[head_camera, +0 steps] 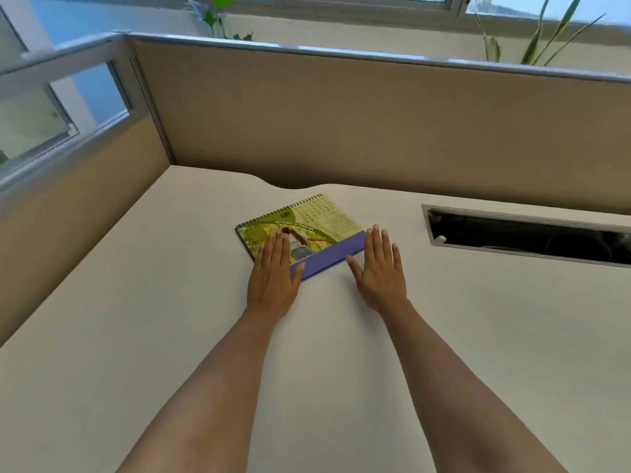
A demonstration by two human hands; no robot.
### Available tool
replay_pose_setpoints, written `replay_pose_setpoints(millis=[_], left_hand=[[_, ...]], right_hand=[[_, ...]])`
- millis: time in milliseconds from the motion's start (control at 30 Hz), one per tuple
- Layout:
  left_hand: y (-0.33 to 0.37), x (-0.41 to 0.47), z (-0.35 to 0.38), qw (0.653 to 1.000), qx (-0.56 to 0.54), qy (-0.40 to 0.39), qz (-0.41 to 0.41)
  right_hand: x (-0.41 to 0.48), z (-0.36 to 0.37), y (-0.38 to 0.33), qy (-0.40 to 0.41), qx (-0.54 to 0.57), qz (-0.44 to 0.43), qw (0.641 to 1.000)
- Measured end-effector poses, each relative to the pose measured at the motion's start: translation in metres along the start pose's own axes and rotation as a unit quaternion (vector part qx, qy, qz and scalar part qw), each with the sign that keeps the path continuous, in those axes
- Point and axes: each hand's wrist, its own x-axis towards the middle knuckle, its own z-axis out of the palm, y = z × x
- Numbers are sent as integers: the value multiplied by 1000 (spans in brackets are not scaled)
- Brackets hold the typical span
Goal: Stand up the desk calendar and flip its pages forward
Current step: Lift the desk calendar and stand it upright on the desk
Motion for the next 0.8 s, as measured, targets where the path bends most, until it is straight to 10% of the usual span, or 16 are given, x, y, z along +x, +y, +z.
replay_pose_setpoints(millis=[600, 800], left_hand=[[-3, -5, 16, 991, -118, 61, -33], [-9, 5, 15, 935, -251, 126, -218]], right_hand=[[-1, 30, 6, 11, 78, 62, 995], [29, 24, -6, 96, 169, 119, 974]])
